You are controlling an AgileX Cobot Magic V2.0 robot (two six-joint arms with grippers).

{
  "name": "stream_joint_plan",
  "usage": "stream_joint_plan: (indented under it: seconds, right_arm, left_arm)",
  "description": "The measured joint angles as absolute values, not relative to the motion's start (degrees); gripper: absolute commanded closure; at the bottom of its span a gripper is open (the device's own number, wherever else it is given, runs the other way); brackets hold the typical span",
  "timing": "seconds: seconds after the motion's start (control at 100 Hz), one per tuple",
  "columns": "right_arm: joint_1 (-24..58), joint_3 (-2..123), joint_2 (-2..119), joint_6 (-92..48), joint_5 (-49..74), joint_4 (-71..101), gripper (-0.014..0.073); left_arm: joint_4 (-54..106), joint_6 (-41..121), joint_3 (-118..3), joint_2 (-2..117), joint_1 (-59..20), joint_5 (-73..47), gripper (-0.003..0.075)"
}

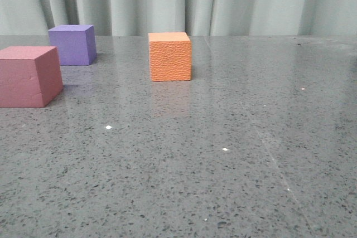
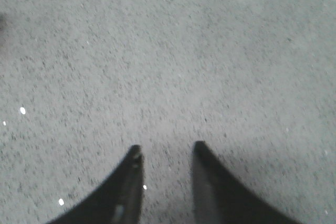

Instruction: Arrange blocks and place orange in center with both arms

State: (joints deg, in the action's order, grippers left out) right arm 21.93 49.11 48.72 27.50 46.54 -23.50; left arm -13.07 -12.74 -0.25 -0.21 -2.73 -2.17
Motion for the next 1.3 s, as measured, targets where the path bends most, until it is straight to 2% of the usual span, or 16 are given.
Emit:
stream_joint_plan:
  seconds: [0.07, 0.39, 0.97, 1.12, 1.3]
  right_arm:
    - [21.9, 46.7, 45.1, 27.5, 46.9, -23.5, 0.0669]
    - [21.9, 43.0, 33.3, 27.5, 52.5, -23.6, 0.0659]
    - [21.9, 42.9, 32.9, 27.5, 55.1, -23.6, 0.0659]
    - [21.9, 40.0, 30.6, 27.5, 51.6, -24.3, 0.0659]
    - [21.9, 30.3, 22.2, 27.5, 40.8, -24.6, 0.0659]
  left_arm:
    - [-13.1, -12.7, -0.2, -0.2, -2.7, -2.2, 0.0739]
    - [-13.1, -12.7, -0.2, -0.2, -2.7, -2.2, 0.0739]
    - [-13.1, -12.7, -0.2, -0.2, -2.7, -2.2, 0.0739]
    - [-13.1, -12.7, -0.2, -0.2, -2.7, -2.2, 0.0739]
    - [-13.1, -12.7, -0.2, -0.2, -2.7, -2.2, 0.0739]
